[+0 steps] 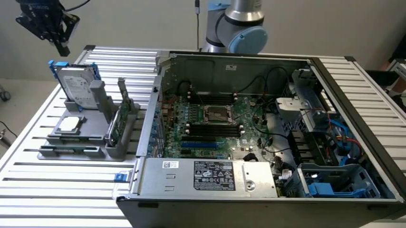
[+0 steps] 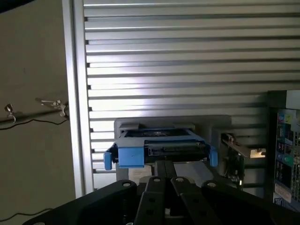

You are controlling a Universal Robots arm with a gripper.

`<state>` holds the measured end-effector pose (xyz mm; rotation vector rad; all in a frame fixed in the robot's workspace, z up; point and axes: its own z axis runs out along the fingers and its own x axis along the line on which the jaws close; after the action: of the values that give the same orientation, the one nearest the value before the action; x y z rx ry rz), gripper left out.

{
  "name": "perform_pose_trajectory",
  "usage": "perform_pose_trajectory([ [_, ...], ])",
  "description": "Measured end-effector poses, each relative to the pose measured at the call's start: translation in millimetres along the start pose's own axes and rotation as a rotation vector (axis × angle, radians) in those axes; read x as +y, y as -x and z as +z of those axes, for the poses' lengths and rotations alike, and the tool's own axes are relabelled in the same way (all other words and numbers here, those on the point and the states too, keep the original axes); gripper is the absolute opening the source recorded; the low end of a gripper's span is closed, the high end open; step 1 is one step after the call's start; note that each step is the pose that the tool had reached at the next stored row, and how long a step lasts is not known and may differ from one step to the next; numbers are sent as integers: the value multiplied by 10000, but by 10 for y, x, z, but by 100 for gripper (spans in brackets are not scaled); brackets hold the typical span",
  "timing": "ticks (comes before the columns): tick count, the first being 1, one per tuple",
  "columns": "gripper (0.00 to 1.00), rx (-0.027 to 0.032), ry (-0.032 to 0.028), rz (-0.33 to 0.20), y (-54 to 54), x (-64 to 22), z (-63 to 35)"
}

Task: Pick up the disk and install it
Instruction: 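Reach for the disk, then pick up the disk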

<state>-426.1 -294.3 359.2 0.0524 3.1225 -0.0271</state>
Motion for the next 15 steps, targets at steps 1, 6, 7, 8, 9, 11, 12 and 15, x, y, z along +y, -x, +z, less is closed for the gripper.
perform_pose_trajectory([
  [1, 11, 1, 0, 1, -36, 3, 0],
  [6, 11, 1, 0, 0, -38, 3, -1],
  [7, 11, 1, 0, 0, -38, 3, -1],
  [8, 11, 1, 0, 0, -38, 3, -1],
  [9, 11, 1, 0, 0, -38, 3, -1],
  [11, 11, 1, 0, 0, -39, 3, -1],
  [12, 11, 2, -1, 0, -38, 3, -1],
  [15, 11, 2, -1, 0, -39, 3, -1],
])
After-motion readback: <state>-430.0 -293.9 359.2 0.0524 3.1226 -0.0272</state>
